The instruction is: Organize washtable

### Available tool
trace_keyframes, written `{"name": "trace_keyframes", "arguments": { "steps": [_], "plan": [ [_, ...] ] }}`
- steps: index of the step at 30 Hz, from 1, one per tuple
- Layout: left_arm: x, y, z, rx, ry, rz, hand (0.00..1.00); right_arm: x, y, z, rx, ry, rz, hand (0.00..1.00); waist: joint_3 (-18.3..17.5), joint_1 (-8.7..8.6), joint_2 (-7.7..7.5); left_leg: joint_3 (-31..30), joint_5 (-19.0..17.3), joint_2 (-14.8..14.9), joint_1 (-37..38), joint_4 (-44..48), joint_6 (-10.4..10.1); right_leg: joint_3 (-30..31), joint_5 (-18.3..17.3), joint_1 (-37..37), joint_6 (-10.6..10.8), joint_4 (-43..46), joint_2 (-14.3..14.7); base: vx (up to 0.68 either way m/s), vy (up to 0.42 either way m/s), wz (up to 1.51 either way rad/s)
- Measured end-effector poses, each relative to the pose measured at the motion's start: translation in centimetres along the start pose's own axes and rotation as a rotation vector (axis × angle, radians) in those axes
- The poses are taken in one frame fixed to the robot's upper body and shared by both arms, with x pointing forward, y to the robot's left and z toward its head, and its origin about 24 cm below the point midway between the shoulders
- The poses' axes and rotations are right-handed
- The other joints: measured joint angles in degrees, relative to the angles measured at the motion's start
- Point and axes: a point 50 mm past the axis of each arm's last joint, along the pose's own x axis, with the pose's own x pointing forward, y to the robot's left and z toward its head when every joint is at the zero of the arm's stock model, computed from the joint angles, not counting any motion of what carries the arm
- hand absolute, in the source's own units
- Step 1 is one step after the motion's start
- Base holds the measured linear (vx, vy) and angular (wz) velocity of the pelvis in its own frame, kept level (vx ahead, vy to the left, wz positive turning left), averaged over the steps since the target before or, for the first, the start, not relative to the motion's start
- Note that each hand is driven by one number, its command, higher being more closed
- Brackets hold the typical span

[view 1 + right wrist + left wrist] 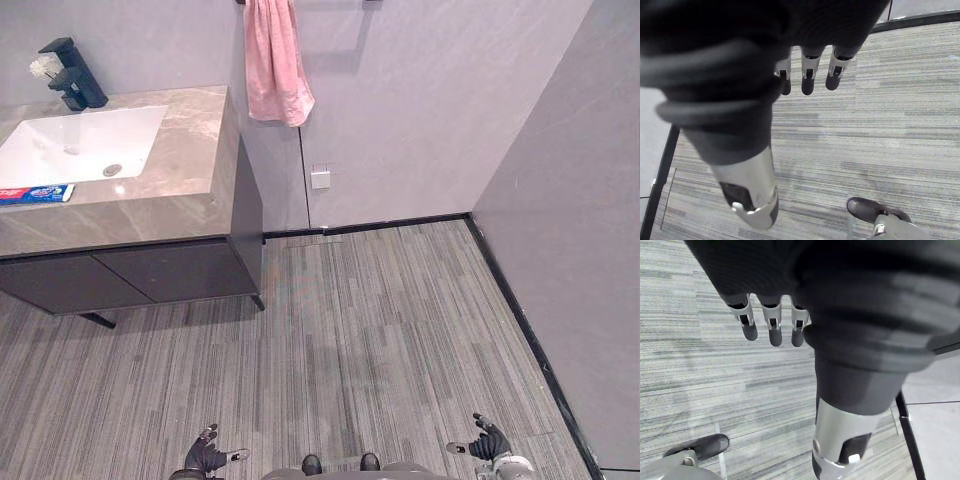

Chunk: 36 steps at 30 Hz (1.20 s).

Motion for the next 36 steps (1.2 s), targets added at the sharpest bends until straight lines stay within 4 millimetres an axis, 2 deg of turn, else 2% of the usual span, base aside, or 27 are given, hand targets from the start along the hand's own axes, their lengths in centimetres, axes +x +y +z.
{"name": "trace_keyframes", "arguments": {
  "steps": [11,14,16,19,22,25,26,27,28,29,31,33,35,36],
  "plan": [
    [0.0,-0.7,-0.1,-0.005,0.004,-0.013,0.00,0.0,0.5,0.1,0.010,0.012,0.008,0.00,0.03,0.11,0.07,1.64,-0.32,0.26,-1.13,0.27,0.39,1.34,0.01,-1.80,-0.01,0.13,0.25,-0.02,-0.004,-0.05],
    [0.0,-0.7,0.0,-0.005,0.002,-0.012,0.00,0.2,0.5,0.7,0.013,-0.001,0.007,0.00,0.22,0.07,0.04,2.91,-1.73,0.70,-2.38,2.20,1.13,2.35,0.06,-2.66,0.04,0.43,0.57,0.01,-0.003,-0.24],
    [0.1,-0.7,0.2,-0.005,-0.002,-0.011,0.00,0.5,0.4,1.4,0.015,-0.018,0.005,0.00,0.40,0.66,0.13,4.25,-3.35,1.26,-3.95,4.52,1.36,3.57,-0.06,-4.11,0.13,1.28,0.91,0.03,0.002,-0.36],
    [0.4,-0.7,1.1,-0.005,-0.026,-0.011,0.00,0.6,0.4,1.8,0.017,-0.028,0.004,0.00,1.31,0.70,0.18,5.09,-4.88,1.59,-5.16,6.80,1.44,4.40,-0.70,-4.95,0.41,2.64,1.02,0.06,0.016,-0.21],
    [0.7,-0.7,1.9,-0.005,-0.047,-0.010,0.00,0.8,0.4,2.5,0.018,-0.043,0.002,0.00,1.76,0.93,0.03,6.20,-7.48,1.99,-6.35,10.29,1.51,4.90,-3.26,-7.11,0.96,7.23,1.02,0.06,0.022,-0.19],
    [0.7,-0.7,2.2,-0.006,-0.061,-0.010,0.00,0.9,0.3,2.8,0.021,-0.047,0.002,0.00,1.86,1.08,-0.02,7.25,-11.04,2.01,-6.42,14.37,2.02,4.20,-7.80,-11.06,3.82,18.23,0.23,0.09,0.056,-0.17],
    [0.8,-0.6,2.6,-0.004,-0.075,-0.008,0.00,0.9,0.4,2.9,0.031,-0.049,0.004,0.00,2.28,1.09,0.05,7.67,-12.03,2.03,-5.90,15.61,2.42,2.60,-8.10,-14.30,4.28,26.51,-0.41,0.09,0.076,-0.08],
    [0.8,-0.5,2.6,-0.003,-0.078,-0.006,0.00,0.9,0.5,3.0,0.033,-0.049,0.005,0.00,2.44,1.09,-0.06,7.73,-12.23,1.95,-5.65,15.77,2.66,2.34,-8.08,-15.11,4.32,28.49,-0.62,0.11,0.072,0.01],
    [0.8,-0.1,2.9,0.005,-0.088,0.003,0.00,0.9,0.8,3.2,0.042,-0.053,0.013,0.00,3.10,1.05,-0.59,7.80,-13.27,1.73,-4.40,16.30,3.39,1.19,-7.98,-17.37,4.54,36.11,-1.55,0.11,0.050,0.05],
    [0.8,0.2,3.0,0.010,-0.092,0.009,0.00,0.9,1.1,3.1,0.048,-0.049,0.018,0.00,3.50,0.95,-0.82,7.78,-13.90,1.75,-3.71,16.46,3.59,0.40,-8.50,-18.86,5.39,39.56,-2.12,0.14,0.040,0.02],
    [0.9,0.8,3.4,0.021,-0.101,0.025,0.00,0.9,1.5,3.2,0.045,-0.046,0.034,0.00,4.34,1.09,-0.88,7.54,-16.20,1.94,-1.70,17.20,3.86,-3.72,-11.41,-22.83,5.37,46.21,-5.26,0.17,0.016,-0.03],
    [1.0,0.8,3.7,0.019,-0.107,0.033,0.00,1.0,1.3,3.6,0.045,-0.057,0.030,0.00,4.59,0.51,-0.90,7.26,-17.15,2.73,-0.31,16.82,3.31,-6.29,-12.13,-25.12,4.92,44.03,-6.26,0.24,-0.029,0.04],
    [1.1,0.7,4.2,0.013,-0.120,0.031,0.00,1.2,1.0,4.4,0.040,-0.077,0.023,0.00,5.01,-0.60,-0.34,6.95,-17.03,4.19,1.90,14.70,2.96,-8.23,-11.80,-27.17,4.31,36.86,-5.77,0.38,-0.112,0.09],
    [1.3,0.5,4.9,0.019,-0.140,0.023,0.00,1.3,0.5,4.5,0.034,-0.080,0.012,0.00,5.59,-0.81,0.38,6.72,-16.66,5.42,3.79,12.66,1.93,-8.84,-10.24,-28.18,3.47,30.79,-4.65,0.47,-0.159,0.24]
  ]
}}
